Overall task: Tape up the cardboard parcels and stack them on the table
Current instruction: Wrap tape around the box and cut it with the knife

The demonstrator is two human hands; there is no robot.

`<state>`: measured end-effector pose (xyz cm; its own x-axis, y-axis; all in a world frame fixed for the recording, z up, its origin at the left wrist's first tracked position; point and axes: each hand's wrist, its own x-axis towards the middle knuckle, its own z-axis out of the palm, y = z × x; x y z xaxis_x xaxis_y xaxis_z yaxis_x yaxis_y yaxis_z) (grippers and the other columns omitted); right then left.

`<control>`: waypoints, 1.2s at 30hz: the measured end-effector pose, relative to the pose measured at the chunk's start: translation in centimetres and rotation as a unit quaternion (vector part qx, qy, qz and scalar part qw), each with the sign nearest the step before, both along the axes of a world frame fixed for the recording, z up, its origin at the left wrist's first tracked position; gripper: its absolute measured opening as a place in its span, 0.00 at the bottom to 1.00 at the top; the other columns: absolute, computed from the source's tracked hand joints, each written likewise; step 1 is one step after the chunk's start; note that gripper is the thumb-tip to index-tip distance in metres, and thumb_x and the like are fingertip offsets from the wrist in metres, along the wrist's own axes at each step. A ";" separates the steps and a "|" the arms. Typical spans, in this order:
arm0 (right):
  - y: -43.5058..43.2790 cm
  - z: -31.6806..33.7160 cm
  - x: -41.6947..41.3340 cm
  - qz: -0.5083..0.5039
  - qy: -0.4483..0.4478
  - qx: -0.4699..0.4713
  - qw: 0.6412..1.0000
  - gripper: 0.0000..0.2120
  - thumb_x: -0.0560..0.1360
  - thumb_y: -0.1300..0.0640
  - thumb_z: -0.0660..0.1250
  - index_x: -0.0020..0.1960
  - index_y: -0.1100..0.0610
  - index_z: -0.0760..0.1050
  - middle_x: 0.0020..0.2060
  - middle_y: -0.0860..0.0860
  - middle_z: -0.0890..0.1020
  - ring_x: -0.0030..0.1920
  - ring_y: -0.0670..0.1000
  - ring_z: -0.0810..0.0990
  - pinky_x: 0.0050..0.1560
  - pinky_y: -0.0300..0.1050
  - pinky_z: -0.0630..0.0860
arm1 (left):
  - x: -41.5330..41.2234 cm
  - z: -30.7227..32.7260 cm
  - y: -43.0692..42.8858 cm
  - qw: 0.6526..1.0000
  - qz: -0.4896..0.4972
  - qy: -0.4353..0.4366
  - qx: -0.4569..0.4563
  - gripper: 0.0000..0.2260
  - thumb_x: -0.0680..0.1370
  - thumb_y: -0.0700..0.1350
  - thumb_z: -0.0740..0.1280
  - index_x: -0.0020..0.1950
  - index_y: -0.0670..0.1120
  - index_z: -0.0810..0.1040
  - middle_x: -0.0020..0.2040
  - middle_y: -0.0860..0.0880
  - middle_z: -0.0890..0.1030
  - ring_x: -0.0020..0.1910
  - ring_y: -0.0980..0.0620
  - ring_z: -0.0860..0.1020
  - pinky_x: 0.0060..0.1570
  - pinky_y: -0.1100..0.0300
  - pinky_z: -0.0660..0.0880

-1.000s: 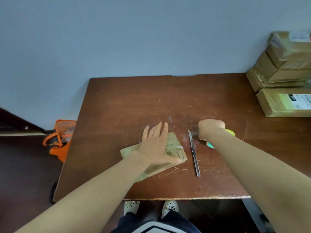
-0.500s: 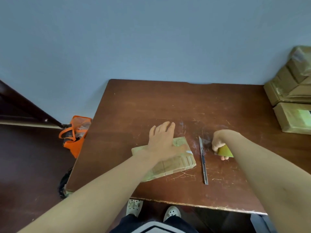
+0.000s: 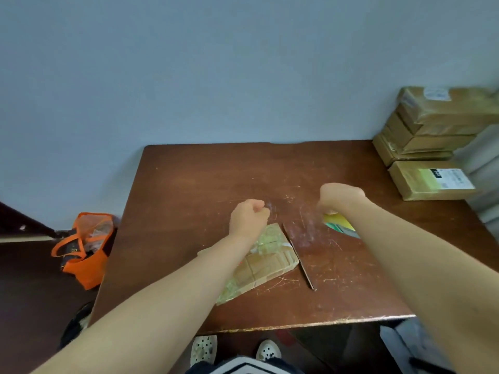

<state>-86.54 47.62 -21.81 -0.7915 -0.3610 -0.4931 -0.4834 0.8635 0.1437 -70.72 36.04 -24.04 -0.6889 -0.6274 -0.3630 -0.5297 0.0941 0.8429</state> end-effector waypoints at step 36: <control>6.2 -1.7 14.0 -0.201 -0.099 -0.497 0.838 0.09 0.72 0.47 0.70 0.39 0.48 0.72 0.40 0.45 0.80 0.38 0.45 0.78 0.33 0.34 0.74 | -2.0 -2.4 -3.3 0.996 0.038 -0.008 0.083 0.05 0.74 0.42 0.73 0.40 0.41 0.83 0.31 0.49 0.78 0.27 0.55 0.68 0.42 0.59 0.65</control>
<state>-72.57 53.83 -23.53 -0.8857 -0.3955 -0.2430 -0.0542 0.6080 -0.7921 -72.71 32.69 -26.43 -0.6345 -0.6084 -0.4767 -0.5439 -0.0867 0.8346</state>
